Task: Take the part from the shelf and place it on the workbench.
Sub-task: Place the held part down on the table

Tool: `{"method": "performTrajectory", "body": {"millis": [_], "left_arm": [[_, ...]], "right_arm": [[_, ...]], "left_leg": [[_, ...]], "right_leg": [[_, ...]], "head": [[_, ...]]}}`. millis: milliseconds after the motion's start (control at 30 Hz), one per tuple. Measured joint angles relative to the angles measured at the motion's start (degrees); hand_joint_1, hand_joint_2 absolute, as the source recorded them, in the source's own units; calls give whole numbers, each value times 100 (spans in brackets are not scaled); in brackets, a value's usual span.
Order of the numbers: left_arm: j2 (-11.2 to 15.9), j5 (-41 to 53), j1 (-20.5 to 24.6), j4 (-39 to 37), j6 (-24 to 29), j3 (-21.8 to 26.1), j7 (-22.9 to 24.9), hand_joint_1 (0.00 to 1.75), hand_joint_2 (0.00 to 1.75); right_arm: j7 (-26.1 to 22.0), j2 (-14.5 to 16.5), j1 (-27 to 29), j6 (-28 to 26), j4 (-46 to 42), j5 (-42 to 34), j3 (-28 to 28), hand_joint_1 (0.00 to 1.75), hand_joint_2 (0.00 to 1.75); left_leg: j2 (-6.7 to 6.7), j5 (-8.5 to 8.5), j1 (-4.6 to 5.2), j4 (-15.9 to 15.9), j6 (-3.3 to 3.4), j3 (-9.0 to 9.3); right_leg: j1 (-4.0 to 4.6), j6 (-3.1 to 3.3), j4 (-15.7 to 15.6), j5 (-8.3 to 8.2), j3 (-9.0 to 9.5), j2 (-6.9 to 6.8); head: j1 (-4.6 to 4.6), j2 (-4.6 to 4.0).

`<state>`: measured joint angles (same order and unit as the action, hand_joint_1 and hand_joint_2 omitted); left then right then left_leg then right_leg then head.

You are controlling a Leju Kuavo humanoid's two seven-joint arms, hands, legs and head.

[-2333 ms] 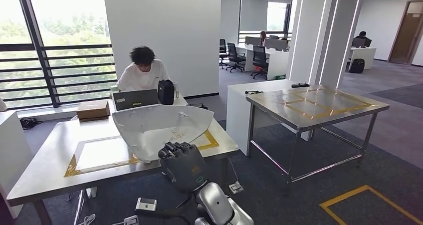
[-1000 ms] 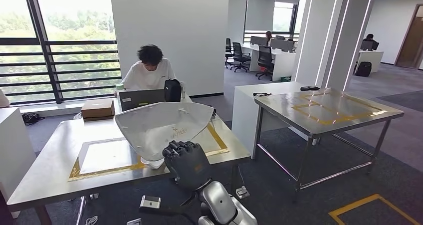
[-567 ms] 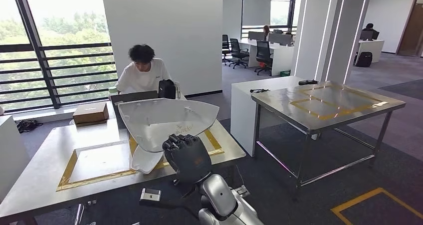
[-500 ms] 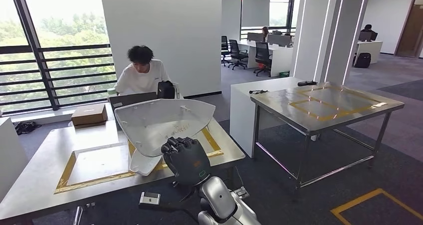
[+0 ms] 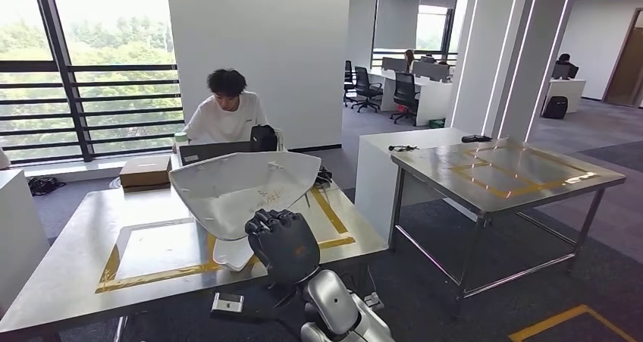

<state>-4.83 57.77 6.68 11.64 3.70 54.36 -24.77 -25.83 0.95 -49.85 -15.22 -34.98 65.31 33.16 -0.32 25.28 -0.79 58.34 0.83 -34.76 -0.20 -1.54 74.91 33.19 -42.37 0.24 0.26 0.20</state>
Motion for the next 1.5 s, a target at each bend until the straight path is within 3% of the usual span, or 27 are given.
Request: {"method": "performTrajectory", "body": {"millis": [33,67,100,167,233,333,400,467,500,533,600,667,700,800,867,967,1000,1033,1067,1133,1200,1267,1367,1433,1500], "left_arm": [[-5,1,-10,-1,-1,0,1,0,175],[-12,1,-18,-1,-2,0,1,0,175],[-21,2,-24,-1,-2,0,1,0,175],[-38,9,-20,-1,-3,0,2,0,175],[-50,21,-14,-2,-3,0,3,0,175],[-64,31,-9,-1,-2,0,-3,0,175],[-72,38,-3,-2,-2,0,-8,0,175],[-74,39,-15,-3,-3,0,-9,0,175],[-73,38,-29,-4,-3,0,-11,0,175],[-73,36,-41,-4,-2,0,-15,0,175],[-71,35,-53,-5,1,0,-22,0,175],[-72,35,-57,-10,5,0,-30,0,175],[-73,35,-61,-13,7,0,-39,0,175],[-84,35,-72,-20,10,0,-66,0,175],[-96,43,-71,-21,15,0,-75,0,175],[-99,58,-67,-21,37,0,-81,0,175],[-99,63,-69,-22,43,0,-78,0,175],[-101,71,-71,-22,47,0,-72,0,175],[-105,83,-72,-23,48,0,-66,0,175],[-115,104,-66,-23,48,0,-55,0,175],[-123,117,-52,-23,48,0,-45,0,175],[-131,120,-46,-23,48,0,-37,0,175],[-144,122,-39,-21,48,0,-25,0,175],[-151,128,-35,-22,51,0,-12,0,175],[-151,145,-45,-23,62,0,1,0,175]], "right_arm": [[0,-2,14,1,0,-8,1,159,175],[1,-3,18,1,-1,-13,2,159,175],[1,-4,18,-1,-1,-16,2,159,175],[2,-4,10,-5,-2,-18,4,159,175],[3,-8,9,-7,-4,-17,8,159,175],[5,-19,0,-3,-23,-18,10,159,175],[-3,-19,-7,0,-40,-19,10,159,175],[-28,-21,12,1,-43,-27,11,159,175],[-50,-23,31,0,-43,-36,12,159,175],[-71,-26,50,-2,-43,-48,13,159,175],[-96,-32,72,-13,-43,-80,13,159,175],[-96,-38,79,-27,-44,-108,13,159,175],[-94,-44,90,-35,-45,-114,13,159,175],[-82,-90,147,-71,-64,-135,16,159,175],[-75,-150,168,-83,-105,-165,17,159,175],[-78,-255,235,-70,-151,-216,27,159,175],[-77,-292,278,-62,-161,-228,34,159,175],[-74,-325,319,-55,-174,-238,42,159,175],[-69,-355,351,-48,-197,-248,53,159,175],[-44,-405,383,-40,-259,-268,79,159,175],[-2,-451,412,-31,-332,-286,106,159,175],[26,-504,461,-23,-409,-311,119,159,175],[33,-566,493,-22,-513,-345,120,159,175],[21,-581,501,-13,-543,-355,120,159,175],[5,-589,542,-8,-546,-373,123,159,175]], "left_leg": [[-5,25,0,6,-5,25],[-9,54,0,12,-16,61],[-12,86,0,15,-30,99],[-13,145,12,22,-82,149],[-10,176,15,9,-148,165],[0,250,10,76,-250,160],[4,465,1,571,-304,-92],[6,723,-4,1337,-346,-534],[6,744,-6,1578,-359,-706],[7,641,-8,1594,-364,-767],[12,163,-14,1001,-359,-571],[17,-142,-6,309,-320,-258],[17,-170,0,126,-285,-174],[1,-91,5,57,-157,-138],[-4,-58,-11,38,-79,-93],[-2,6,-18,33,-7,-34],[-5,30,-17,36,0,-13],[-10,57,-17,39,-3,17],[-15,86,-17,43,-10,56],[-20,153,-13,48,-45,144],[-22,209,2,53,-102,190],[-22,232,8,33,-166,207],[-5,335,6,173,-255,145],[5,597,3,790,-301,-166],[5,823,0,1537,-331,-605]], "right_leg": [[-2,8,-40,-124,-36,0],[-2,27,-334,-356,59,0],[2,54,-774,-618,236,-2],[33,115,-1495,-904,560,-5],[68,169,-1675,-882,651,-1],[38,263,-1740,-872,726,6],[11,328,-1778,-847,805,1],[13,365,-1773,-790,859,2],[13,366,-1766,-756,890,7],[12,359,-1755,-718,929,12],[3,327,-1721,-624,1022,20],[17,269,-1680,-530,1073,25],[27,239,-1669,-501,1076,29],[33,151,-1670,-449,1080,29],[25,85,-1443,-318,985,16],[4,24,-334,80,346,7],[-4,17,-40,122,136,6],[-8,18,35,42,31,6],[-10,28,-133,-156,46,5],[-4,69,-931,-670,338,1],[24,115,-1538,-893,606,1],[49,159,-1660,-860,675,7],[1,253,-1716,-853,743,11],[-15,315,-1738,-825,799,9],[-10,343,-1736,-782,838,10]], "head": [[4,0],[8,0],[10,0],[4,0],[-2,0],[-9,0],[-23,0],[-38,1],[-39,1],[-42,1],[-47,0],[-52,0],[-47,0],[-31,0],[-22,0],[-4,0],[0,0],[3,0],[5,0],[7,0],[-2,0],[-7,0],[-14,0],[-29,0],[-36,0]]}}
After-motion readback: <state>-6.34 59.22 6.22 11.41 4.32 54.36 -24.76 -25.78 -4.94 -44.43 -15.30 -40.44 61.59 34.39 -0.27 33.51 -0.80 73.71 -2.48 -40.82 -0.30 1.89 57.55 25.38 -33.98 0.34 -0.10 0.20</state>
